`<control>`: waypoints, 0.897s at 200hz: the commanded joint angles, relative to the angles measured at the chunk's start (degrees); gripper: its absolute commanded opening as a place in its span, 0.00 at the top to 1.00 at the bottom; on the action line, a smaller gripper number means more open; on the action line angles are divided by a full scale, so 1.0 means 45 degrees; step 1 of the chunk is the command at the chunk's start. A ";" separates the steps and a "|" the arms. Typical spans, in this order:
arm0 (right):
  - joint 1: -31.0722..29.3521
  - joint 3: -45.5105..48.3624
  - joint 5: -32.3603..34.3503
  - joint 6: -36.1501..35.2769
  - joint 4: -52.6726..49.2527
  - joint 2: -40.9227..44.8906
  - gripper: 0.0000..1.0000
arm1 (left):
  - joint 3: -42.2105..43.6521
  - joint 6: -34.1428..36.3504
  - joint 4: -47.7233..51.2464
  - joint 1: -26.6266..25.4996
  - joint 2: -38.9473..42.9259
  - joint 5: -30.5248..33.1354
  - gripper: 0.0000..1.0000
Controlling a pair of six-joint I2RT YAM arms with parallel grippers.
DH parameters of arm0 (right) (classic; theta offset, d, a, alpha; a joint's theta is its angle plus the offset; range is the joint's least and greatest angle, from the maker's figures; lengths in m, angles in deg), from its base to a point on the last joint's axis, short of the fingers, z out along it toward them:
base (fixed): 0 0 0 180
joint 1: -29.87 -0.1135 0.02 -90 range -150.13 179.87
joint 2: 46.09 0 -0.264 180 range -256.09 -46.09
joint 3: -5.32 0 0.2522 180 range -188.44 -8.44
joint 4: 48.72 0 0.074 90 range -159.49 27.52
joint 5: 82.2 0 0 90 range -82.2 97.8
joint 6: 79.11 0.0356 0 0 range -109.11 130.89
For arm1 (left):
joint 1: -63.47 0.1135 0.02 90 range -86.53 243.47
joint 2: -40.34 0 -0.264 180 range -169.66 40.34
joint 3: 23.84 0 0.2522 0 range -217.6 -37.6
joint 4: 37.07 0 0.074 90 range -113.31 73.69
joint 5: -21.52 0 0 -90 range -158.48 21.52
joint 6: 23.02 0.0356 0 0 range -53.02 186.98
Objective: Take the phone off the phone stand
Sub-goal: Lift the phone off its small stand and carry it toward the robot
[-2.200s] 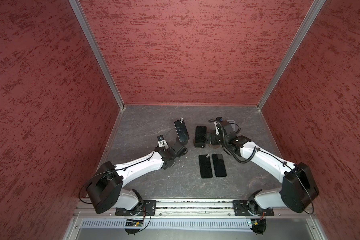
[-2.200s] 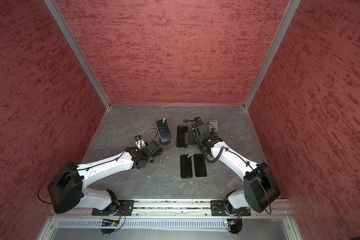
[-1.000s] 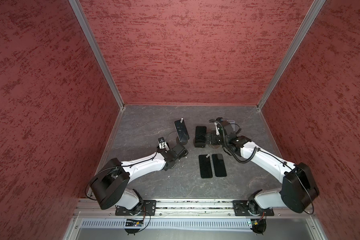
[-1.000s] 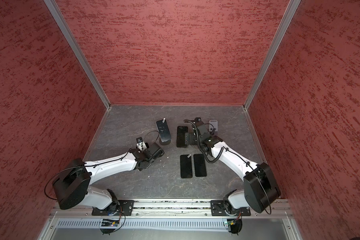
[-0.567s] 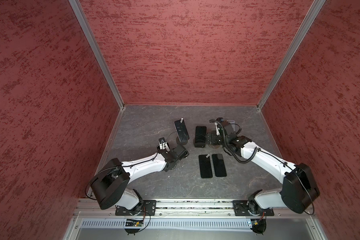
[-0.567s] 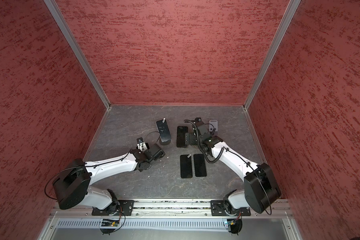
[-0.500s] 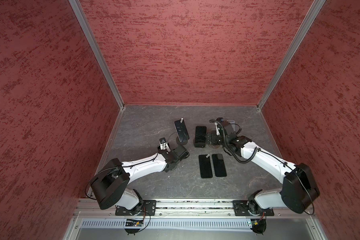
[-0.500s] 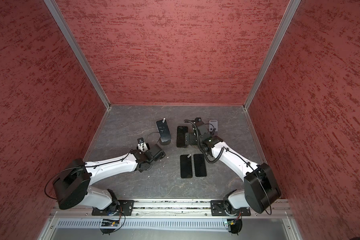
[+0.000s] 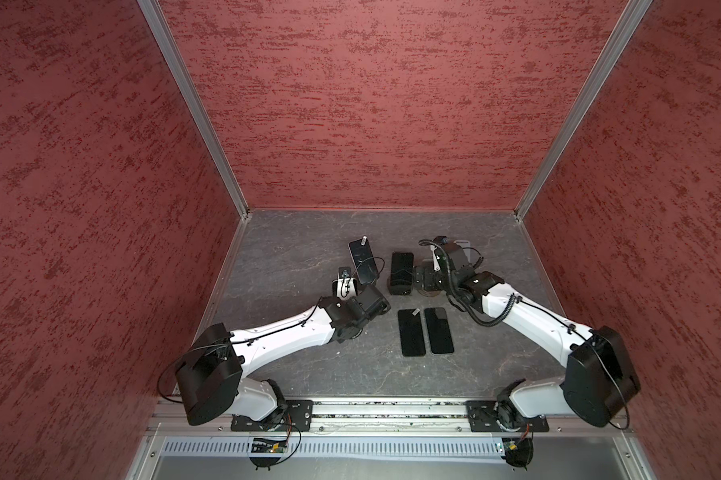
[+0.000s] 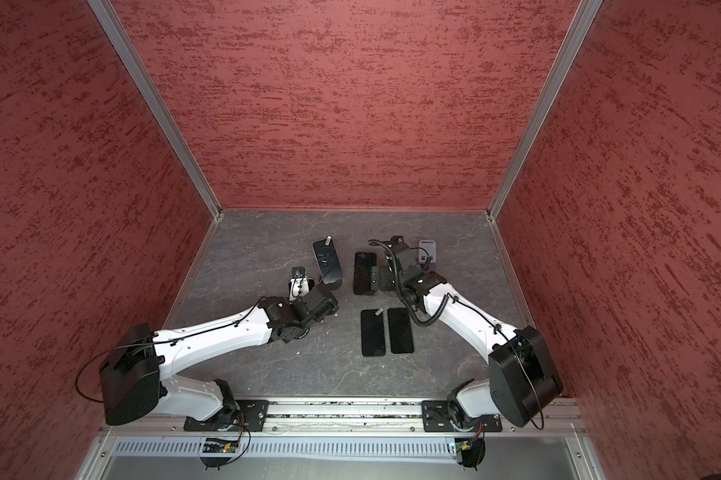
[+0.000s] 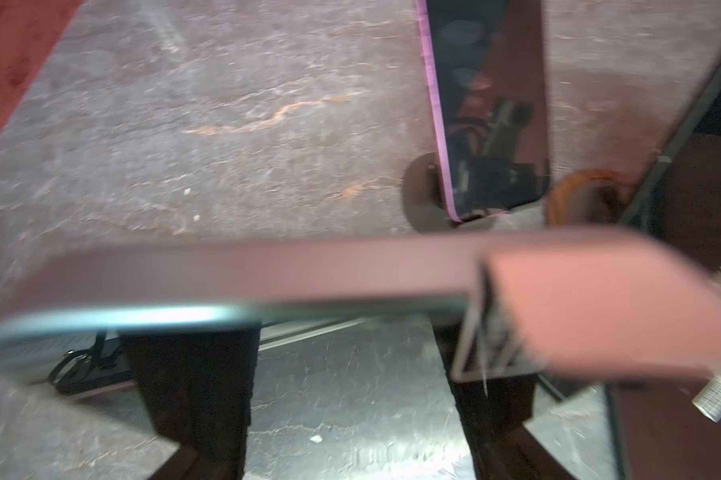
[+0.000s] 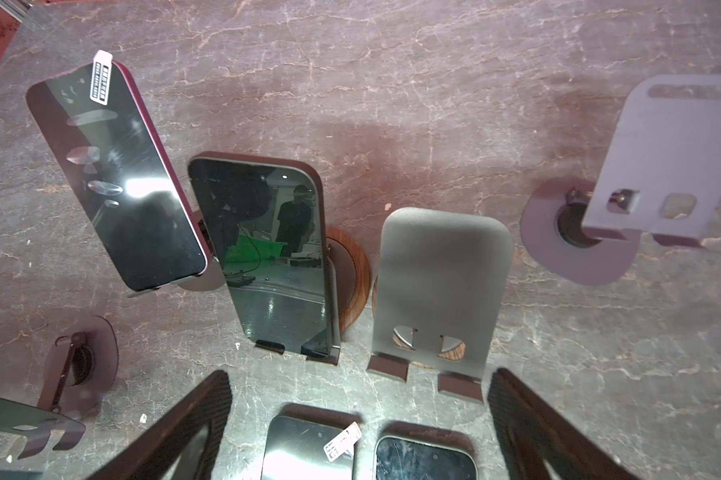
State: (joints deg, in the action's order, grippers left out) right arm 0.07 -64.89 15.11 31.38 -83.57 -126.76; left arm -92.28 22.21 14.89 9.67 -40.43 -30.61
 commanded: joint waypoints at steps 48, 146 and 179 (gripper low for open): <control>0.0266 -0.0835 0.0987 -0.0237 -0.0712 0.0439 0.01 | -0.1919 0.2190 -0.0144 -0.0075 -0.0682 -0.3203 0.40; 0.0281 -0.0255 0.1501 0.0294 -0.1073 0.0996 0.01 | -0.2508 0.3120 0.0147 0.0294 -0.1801 -0.6924 0.40; 0.0275 -0.0171 0.1481 0.0368 -0.1058 0.0931 0.01 | -0.2412 0.3220 -0.0199 0.0544 -0.2217 -0.8176 0.40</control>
State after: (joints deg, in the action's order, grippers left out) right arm 0.79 -66.46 20.07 31.91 -87.70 -123.63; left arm -101.70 35.15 16.20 11.22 -48.89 -61.71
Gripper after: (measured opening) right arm 0.987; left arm 0.746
